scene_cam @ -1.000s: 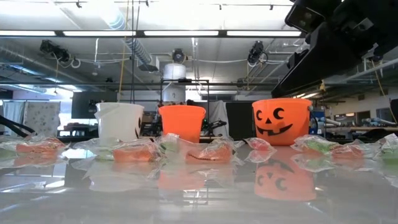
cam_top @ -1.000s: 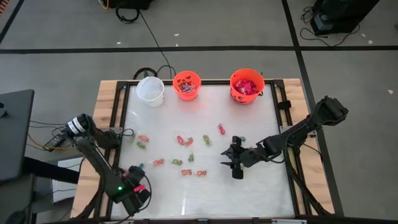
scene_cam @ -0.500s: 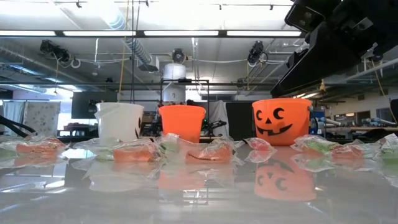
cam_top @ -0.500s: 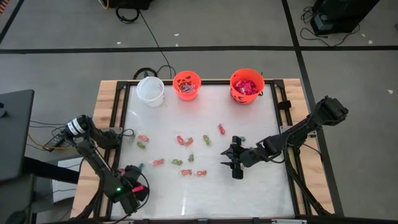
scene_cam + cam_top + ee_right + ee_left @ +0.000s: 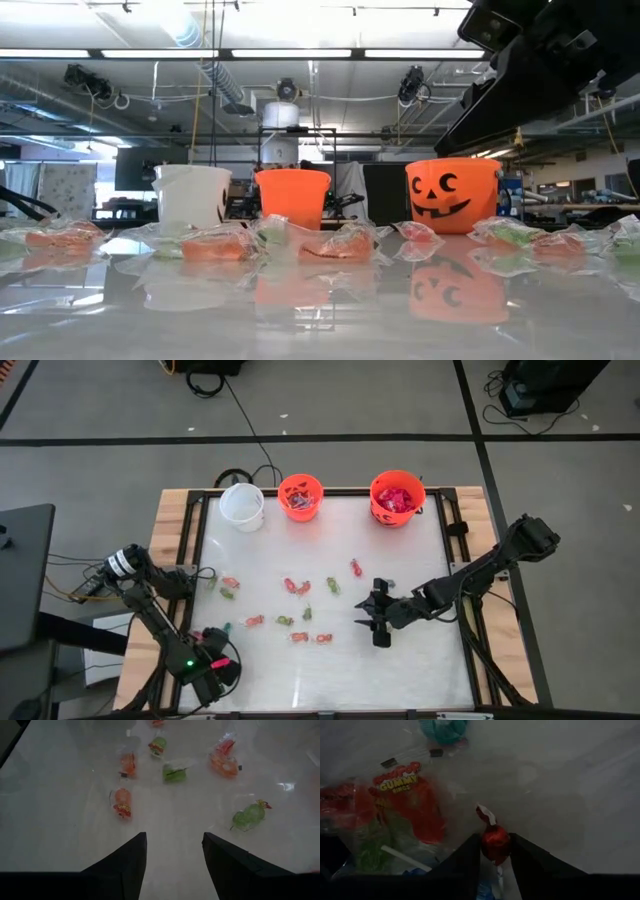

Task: Sort candy by brand, put in halloween buckets
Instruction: Put the red lollipop into the left orange bucket

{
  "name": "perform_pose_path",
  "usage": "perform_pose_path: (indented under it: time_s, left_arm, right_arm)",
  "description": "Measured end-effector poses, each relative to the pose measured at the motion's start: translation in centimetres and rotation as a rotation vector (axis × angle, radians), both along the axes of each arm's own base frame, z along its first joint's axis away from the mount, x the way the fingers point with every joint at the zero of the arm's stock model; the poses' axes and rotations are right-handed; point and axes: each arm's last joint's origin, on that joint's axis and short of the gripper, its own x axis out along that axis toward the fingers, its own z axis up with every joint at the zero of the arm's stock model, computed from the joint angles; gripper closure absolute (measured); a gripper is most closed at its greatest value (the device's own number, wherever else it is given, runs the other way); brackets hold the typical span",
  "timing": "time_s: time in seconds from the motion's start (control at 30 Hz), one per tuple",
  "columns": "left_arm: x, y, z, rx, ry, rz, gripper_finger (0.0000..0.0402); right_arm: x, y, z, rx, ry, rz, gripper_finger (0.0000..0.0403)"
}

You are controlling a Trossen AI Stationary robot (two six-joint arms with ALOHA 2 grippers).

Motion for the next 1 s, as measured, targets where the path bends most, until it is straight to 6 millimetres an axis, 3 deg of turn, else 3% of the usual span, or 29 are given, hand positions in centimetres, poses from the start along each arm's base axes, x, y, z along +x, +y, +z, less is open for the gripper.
perform_pose_path:
  time_s: [0.17, 0.37, 0.57, 0.7, 1.0]
  left_arm:
    - [0.3, 0.2, 0.1, -0.002, 0.000, 0.013, 0.0326]
    - [1.5, 1.3, 1.0, -0.020, -0.035, 0.001, 0.0309]
    - [3.3, 3.1, 2.5, 0.028, -0.179, -0.059, 0.0310]
    - [5.0, 4.6, 3.1, 0.120, -0.279, -0.106, 0.0311]
    - [9.6, 9.7, 3.4, 0.263, -0.295, -0.298, 0.0311]
  right_arm:
    - [0.0, 0.0, 0.0, 0.003, -0.002, -0.007, 0.0198]
    - [0.0, 0.0, 0.0, 0.013, -0.003, -0.014, 0.0198]
    - [0.0, 0.0, 0.0, 0.012, -0.005, -0.023, 0.0198]
    - [0.0, 0.0, 0.0, 0.033, -0.004, -0.037, 0.0198]
    - [-0.4, 0.6, 0.0, 0.080, -0.033, -0.131, 0.0198]
